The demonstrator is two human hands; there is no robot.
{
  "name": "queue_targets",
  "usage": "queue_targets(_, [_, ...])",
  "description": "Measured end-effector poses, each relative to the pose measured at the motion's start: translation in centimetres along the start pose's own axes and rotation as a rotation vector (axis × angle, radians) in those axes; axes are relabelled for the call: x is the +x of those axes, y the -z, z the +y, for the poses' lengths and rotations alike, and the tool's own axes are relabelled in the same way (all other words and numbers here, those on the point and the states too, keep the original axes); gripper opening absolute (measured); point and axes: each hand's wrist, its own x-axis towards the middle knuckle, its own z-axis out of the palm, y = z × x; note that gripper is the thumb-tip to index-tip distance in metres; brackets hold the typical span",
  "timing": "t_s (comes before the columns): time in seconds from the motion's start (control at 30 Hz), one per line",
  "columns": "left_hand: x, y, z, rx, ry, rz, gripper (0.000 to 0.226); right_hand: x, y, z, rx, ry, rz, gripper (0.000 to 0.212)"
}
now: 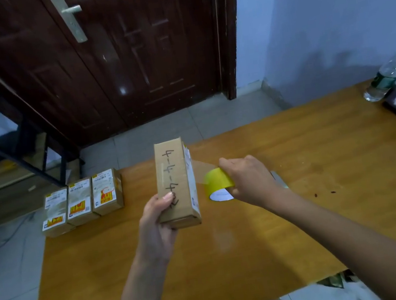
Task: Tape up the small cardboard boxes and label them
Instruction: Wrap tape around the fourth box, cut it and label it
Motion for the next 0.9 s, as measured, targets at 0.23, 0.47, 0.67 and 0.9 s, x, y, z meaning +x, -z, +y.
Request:
queue_targets(0.23, [-0.8, -0.8, 1.9, -0.222, -0.04, -0.274, 0.048, 1.0, 3.5, -1.9, 0.001, 0.033, 0.166, 0.028])
queue_targets(0.47, [-0.2, -1.4, 1.8, -0.261, -0.006, -0.31, 0.052, 1.6, 3.5, -2.5, 0.031, 0.034, 0.145, 0.024])
queue_targets(0.67, [0.2, -1.2, 1.1, -0.269, 0.083, -0.283, 0.051, 1.6, 3.9, -2.2, -0.051, 0.001, 0.072, 0.028])
queue_targets(0.9, [0.6, -0.4, 1.8, 0.28, 0.111, -0.076, 0.042, 1.2, 4.8, -1.8, -0.207, 0.014, 0.012, 0.033])
